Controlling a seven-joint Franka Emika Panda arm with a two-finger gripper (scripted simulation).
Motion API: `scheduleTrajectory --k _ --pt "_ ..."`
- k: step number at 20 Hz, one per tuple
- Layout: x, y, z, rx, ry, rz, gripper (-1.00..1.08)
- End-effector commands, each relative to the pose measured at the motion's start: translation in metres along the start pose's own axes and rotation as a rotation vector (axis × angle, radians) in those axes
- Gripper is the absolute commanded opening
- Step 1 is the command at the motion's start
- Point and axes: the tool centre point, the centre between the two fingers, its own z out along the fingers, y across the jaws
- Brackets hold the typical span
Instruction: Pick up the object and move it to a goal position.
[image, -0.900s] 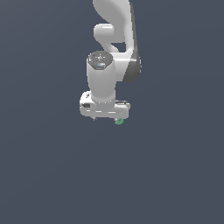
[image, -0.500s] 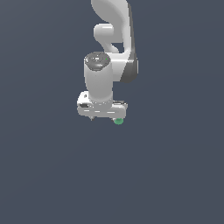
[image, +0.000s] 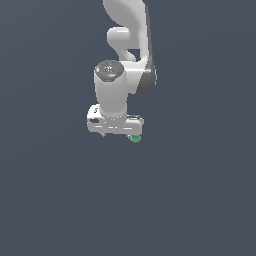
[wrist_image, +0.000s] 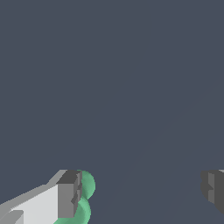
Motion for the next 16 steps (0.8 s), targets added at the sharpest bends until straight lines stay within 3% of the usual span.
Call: scheduleTrajectory --k 1,9,16 --pt "-0.003 -0.003 0.002 0.0 0.0 -0.008 1.0" --pt "-0.024 -0.025 0.021 0.004 0.006 -0.072 1.0" --pt "-0.061 -0.056 0.046 0.01 0.015 -0.171 1.0"
